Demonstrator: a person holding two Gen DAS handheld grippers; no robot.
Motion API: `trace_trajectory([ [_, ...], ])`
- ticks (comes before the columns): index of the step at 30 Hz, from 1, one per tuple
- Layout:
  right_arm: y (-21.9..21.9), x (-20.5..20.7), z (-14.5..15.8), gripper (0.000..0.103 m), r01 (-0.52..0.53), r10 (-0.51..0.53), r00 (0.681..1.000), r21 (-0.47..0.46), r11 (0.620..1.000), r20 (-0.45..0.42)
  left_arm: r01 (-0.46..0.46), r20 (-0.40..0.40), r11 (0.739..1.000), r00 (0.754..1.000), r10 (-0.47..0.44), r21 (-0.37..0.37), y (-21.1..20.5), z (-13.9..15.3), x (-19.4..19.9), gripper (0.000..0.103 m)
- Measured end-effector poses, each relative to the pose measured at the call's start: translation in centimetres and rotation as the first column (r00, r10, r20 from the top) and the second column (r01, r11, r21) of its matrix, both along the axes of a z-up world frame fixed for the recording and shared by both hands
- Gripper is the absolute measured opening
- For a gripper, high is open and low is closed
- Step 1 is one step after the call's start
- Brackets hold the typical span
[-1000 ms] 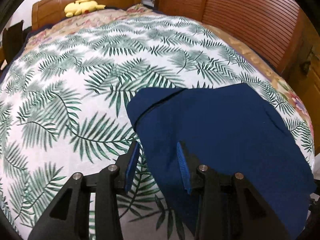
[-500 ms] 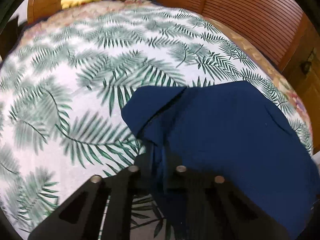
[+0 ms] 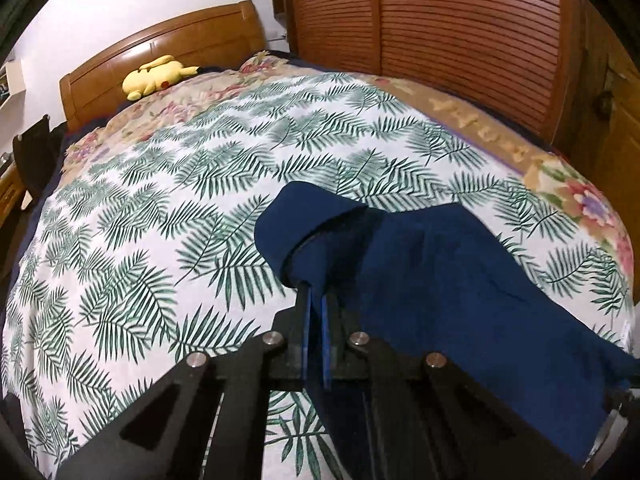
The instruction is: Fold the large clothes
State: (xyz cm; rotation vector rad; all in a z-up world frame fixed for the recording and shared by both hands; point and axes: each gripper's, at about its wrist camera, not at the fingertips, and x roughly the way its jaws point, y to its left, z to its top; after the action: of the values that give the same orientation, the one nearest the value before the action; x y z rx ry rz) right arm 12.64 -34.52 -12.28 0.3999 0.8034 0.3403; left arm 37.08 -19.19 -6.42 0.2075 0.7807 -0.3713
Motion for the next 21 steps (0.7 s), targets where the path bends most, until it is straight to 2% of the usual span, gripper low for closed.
trace_trajectory([
  [1,0.1,-0.2,-0.3,0.021,0.001,-0.001,1.0,-0.023,1.0,-0.015,-0.007,-0.002,1.0,1.0,0.007,0.004,0.1,-0.3,0.0,0.001],
  [3,0.3,-0.7,-1.0,0.051,0.015,-0.019,0.998,-0.066,0.998,-0.056,-0.021,-0.01,1.0,1.0,0.021,0.005,0.4,-0.8,0.1,0.001],
  [4,0.1,-0.8,-1.3,0.057,0.023,-0.029,0.997,-0.078,0.997,-0.07,-0.026,-0.012,1.0,1.0,0.026,0.006,0.4,-1.1,0.1,0.001],
  [6,-0.2,-1.0,-1.5,0.063,0.027,-0.032,0.996,-0.058,0.998,-0.087,-0.034,-0.018,0.999,0.999,0.034,0.007,0.5,-1.6,0.2,0.001],
  [11,1.0,-1.0,-1.9,0.064,-0.029,0.031,0.993,0.024,0.999,-0.117,-0.042,-0.031,0.999,0.999,0.042,0.0,0.8,-2.2,0.3,0.001],
  [12,1.4,-0.9,-2.2,0.063,-0.031,0.035,0.992,0.036,0.999,-0.124,-0.043,-0.034,0.999,0.998,0.043,-0.006,0.9,-2.2,0.3,0.001],
  [14,1.5,-0.8,-2.3,0.05,-0.025,0.032,0.992,0.06,0.998,-0.119,-0.045,-0.036,0.999,0.998,0.044,-0.024,1.1,-2.1,0.2,0.001],
  [15,1.5,-0.7,-2.2,0.021,-0.02,0.027,0.993,0.064,0.998,-0.113,-0.044,-0.032,0.999,0.999,0.043,-0.033,1.1,-1.9,0.1,0.001],
  [16,1.5,-0.6,-2.0,0.015,-0.031,0.039,0.994,0.079,0.996,-0.099,-0.041,-0.022,0.998,0.999,0.04,-0.038,1.1,-1.5,-0.1,0.001],
  [21,1.5,-1.2,0.7,0.009,-0.014,0.012,0.999,0.044,0.999,0.042,-0.003,0.05,0.997,0.999,0.007,-0.073,0.1,1.3,-1.7,0.001],
])
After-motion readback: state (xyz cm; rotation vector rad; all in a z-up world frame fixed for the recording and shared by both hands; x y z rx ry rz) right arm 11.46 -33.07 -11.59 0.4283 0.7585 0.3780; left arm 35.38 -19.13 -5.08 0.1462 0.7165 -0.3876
